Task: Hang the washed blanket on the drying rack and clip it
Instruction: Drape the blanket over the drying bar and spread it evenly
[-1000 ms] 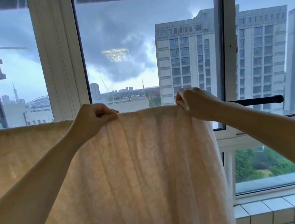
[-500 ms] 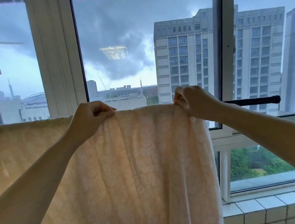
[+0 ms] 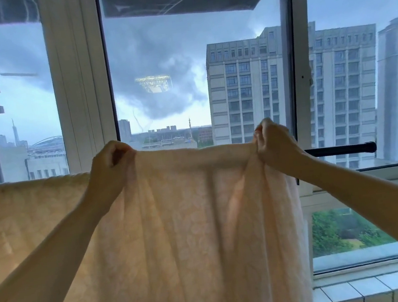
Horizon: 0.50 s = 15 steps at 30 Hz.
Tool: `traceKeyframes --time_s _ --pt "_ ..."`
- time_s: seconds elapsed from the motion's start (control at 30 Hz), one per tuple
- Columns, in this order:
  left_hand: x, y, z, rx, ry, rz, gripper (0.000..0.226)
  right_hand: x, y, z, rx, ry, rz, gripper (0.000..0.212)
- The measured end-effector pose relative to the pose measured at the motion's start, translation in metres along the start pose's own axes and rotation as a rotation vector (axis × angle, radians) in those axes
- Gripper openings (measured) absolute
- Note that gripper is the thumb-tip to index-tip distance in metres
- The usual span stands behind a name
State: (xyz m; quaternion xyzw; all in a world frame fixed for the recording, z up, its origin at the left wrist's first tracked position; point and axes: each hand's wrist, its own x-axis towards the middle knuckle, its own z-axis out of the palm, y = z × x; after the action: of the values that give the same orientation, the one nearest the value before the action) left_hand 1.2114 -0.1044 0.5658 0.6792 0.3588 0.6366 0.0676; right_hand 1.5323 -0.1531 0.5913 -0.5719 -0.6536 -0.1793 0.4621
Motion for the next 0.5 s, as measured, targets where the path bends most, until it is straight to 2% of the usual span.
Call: traceKeyframes --time_s 0.07,0.13,0.27,0.37,0.5 --pt "-0.004 0.0 -0.003 -0.051 0.078 -0.034 0.016 0.0 0.002 -0.007 0.048 0.12 0.012 0.01" --pt "-0.007 0.001 -0.004 -0.032 0.076 -0.013 0.016 -0.005 -0.001 -0.011 0.073 0.186 -0.024 0.011" --pt "-0.017 -0.001 0.007 0.144 -0.064 0.11 0.009 -0.026 -0.002 -0.005 0.031 0.098 -0.078 0.009" --pt "-0.018 0.003 0.017 0.262 -0.069 0.223 0.006 -0.032 -0.002 -0.006 0.044 0.059 -0.049 0.007" --pt "-0.013 0.014 0.036 0.362 -0.096 0.309 0.02 -0.022 0.001 -0.012 0.111 0.028 0.068 0.003"
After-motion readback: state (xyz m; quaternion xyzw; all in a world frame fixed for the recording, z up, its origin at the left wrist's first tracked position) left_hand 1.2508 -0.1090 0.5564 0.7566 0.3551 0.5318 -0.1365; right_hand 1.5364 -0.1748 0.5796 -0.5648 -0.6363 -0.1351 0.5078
